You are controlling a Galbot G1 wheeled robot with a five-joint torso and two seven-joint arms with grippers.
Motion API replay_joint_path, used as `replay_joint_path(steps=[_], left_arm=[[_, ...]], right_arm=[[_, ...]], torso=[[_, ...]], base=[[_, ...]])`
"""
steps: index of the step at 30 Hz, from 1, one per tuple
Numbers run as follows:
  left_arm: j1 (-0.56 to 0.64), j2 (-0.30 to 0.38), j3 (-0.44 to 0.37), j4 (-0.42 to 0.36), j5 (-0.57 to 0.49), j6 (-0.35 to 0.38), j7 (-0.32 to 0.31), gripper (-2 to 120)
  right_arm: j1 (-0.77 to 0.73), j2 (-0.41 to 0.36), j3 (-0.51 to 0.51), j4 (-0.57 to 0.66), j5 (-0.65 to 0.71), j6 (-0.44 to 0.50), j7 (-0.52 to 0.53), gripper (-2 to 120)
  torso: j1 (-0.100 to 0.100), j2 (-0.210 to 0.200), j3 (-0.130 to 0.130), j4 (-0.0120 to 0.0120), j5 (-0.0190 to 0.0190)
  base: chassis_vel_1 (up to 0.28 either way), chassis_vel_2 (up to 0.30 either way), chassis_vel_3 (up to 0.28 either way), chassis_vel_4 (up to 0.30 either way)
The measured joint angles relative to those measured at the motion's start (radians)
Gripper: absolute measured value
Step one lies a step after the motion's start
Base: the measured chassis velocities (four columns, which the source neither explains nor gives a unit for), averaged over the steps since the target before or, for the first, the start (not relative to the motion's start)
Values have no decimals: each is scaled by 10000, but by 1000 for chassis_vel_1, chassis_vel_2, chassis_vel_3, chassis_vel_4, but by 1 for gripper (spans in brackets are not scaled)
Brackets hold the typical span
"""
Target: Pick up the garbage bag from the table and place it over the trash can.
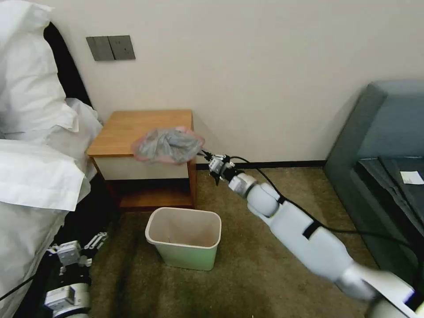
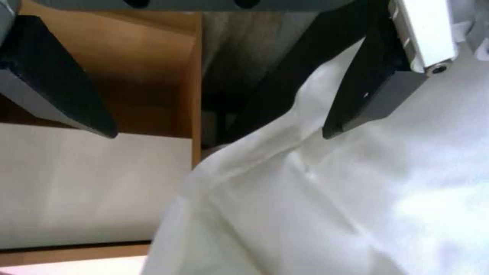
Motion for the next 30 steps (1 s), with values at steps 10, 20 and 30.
replay_joint_path(steps=[10,20,30], left_arm=[[-28,41,-85,-131,-458,251,-201,100],[93,-25,-85,-699,-587,353,-329,100],[229,-74,-27,-761,-430,340,-366,100]], right_arm=[[-1651,-295,323,1334,-374,189,-157,0],[-2994,-369,249,1029,-1237,745,-245,0],[-3160,-458,-29,665,-1237,825,-267,0]], torso=[[0,0,0,1,0],[0,0,0,0,0],[0,0,1,1,0]], base=[[0,0,0,0],[0,0,0,0],[0,0,0,0]])
